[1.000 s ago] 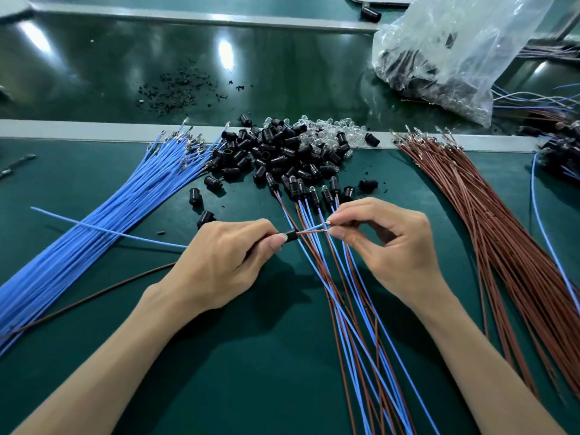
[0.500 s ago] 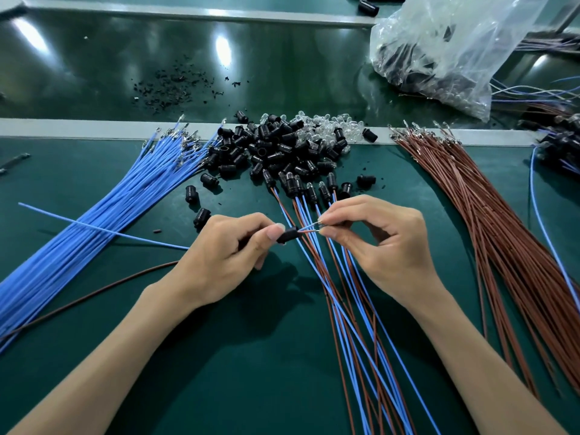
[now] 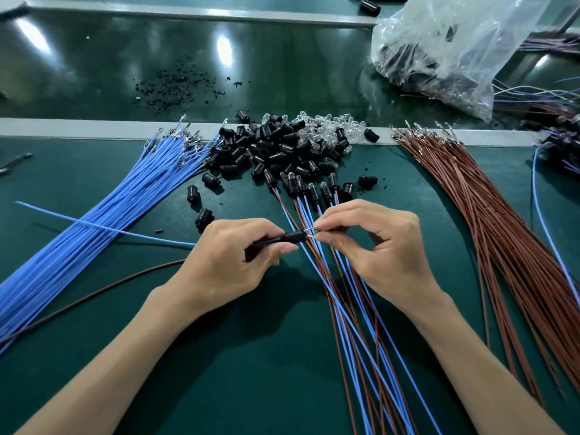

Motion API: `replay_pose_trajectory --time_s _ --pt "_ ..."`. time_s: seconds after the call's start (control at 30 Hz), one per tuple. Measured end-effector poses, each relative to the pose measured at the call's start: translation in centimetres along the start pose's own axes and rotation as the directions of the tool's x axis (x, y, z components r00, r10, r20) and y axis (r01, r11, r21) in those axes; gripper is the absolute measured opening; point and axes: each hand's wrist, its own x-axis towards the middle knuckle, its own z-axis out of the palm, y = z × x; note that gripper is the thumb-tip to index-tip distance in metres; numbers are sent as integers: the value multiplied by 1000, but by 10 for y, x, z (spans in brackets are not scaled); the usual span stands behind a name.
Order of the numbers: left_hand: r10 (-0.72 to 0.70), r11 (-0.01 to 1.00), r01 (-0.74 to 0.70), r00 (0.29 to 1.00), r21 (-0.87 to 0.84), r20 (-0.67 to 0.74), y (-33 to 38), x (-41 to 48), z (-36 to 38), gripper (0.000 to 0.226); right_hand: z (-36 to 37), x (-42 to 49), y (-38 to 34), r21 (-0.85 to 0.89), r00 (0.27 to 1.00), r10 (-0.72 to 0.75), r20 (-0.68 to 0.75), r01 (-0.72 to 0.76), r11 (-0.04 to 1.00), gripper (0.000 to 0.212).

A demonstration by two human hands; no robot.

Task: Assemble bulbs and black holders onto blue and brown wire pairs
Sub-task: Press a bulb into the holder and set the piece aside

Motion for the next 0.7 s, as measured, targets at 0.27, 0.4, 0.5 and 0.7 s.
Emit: replay_pose_trajectory --time_s 0.27,0.4,0.5,0.7 --pt "-28 987 30 999 -159 16 2 -1 3 22 7 -1 -5 101 998 44 48 -49 994 11" --pt "-63 981 79 994 -178 91 3 2 -1 13 7 -1 -4 15 999 -11 45 11 1000 11" --pt "-95 980 114 988 -162 119 3 2 -2 13 5 0 -2 6 998 -30 46 30 1000 12" --pt "-103 973 141 973 -180 207 7 3 -4 21 19 -5 -4 -4 982 -95 165 97 995 28"
